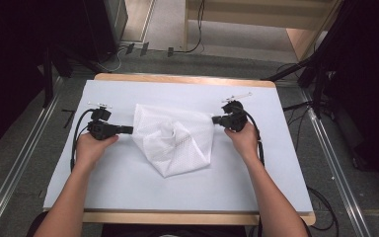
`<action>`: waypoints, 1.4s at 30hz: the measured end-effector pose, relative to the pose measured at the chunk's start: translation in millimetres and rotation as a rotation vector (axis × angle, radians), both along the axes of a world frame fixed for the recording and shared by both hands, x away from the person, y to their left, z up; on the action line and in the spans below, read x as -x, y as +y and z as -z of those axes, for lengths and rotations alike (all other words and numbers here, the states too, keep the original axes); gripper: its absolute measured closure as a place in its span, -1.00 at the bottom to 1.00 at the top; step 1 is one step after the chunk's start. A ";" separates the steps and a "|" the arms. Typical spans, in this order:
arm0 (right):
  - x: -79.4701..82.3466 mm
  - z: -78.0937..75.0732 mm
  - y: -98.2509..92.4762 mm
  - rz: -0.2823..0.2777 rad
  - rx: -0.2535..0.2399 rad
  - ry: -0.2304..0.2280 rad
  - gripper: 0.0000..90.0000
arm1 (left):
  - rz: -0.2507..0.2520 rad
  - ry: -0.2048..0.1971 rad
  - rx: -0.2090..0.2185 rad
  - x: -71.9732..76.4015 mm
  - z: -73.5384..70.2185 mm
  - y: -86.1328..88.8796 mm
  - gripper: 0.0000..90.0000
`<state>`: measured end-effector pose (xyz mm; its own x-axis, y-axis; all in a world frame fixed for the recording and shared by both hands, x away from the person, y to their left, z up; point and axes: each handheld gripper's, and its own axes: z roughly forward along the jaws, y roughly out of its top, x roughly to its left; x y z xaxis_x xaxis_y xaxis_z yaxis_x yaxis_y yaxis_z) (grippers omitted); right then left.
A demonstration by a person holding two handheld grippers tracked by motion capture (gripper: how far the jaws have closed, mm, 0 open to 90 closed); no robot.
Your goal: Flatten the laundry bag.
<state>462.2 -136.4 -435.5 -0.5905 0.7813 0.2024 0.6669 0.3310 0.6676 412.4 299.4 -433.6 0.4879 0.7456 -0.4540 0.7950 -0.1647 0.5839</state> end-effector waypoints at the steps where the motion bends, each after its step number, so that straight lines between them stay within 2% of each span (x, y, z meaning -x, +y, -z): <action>1: -0.9 -0.3 -4.2 0.012 -0.001 -0.001 1.00 | 0.003 0.002 -0.008 -1.7 1.0 -3.0 1.00; 3: -2.7 0.1 -13.3 0.036 0.024 -0.014 1.00 | 0.009 0.002 -0.011 -5.1 3.1 -6.8 1.00; 4: -4.1 1.1 -18.8 0.047 0.020 -0.006 1.00 | 0.008 0.005 -0.008 -6.6 4.1 -8.3 1.00; 8: -7.0 8.4 -34.6 0.079 -0.037 0.037 1.00 | 0.014 0.002 -0.033 -11.3 5.8 -13.8 1.00; 12: -4.1 10.9 -33.1 0.070 -0.034 0.040 1.00 | 0.006 0.012 -0.090 -15.7 9.5 -13.9 1.00; 15: -1.2 12.4 -28.4 0.055 -0.032 0.046 1.00 | 0.007 0.024 -0.098 -18.1 12.9 -13.1 0.98; 18: 3.5 12.7 -21.3 0.033 -0.023 0.049 1.00 | 0.005 0.023 -0.085 -17.8 11.2 -11.2 0.86; 23: 11.0 7.9 -10.6 -0.004 -0.028 0.031 0.99 | 0.009 -0.004 -0.051 -10.8 -1.6 -4.6 0.60; 29: 16.7 3.4 6.4 -0.055 -0.034 0.026 0.91 | 0.025 -0.072 -0.050 2.3 -24.5 -3.0 0.49; 35: 20.3 3.2 22.3 -0.102 -0.032 0.034 0.82 | 0.093 -0.107 -0.039 12.5 -41.8 -21.7 0.47; 42: 22.3 3.2 37.2 -0.140 -0.031 0.031 0.73 | 0.164 -0.119 -0.051 17.7 -47.7 -48.6 0.39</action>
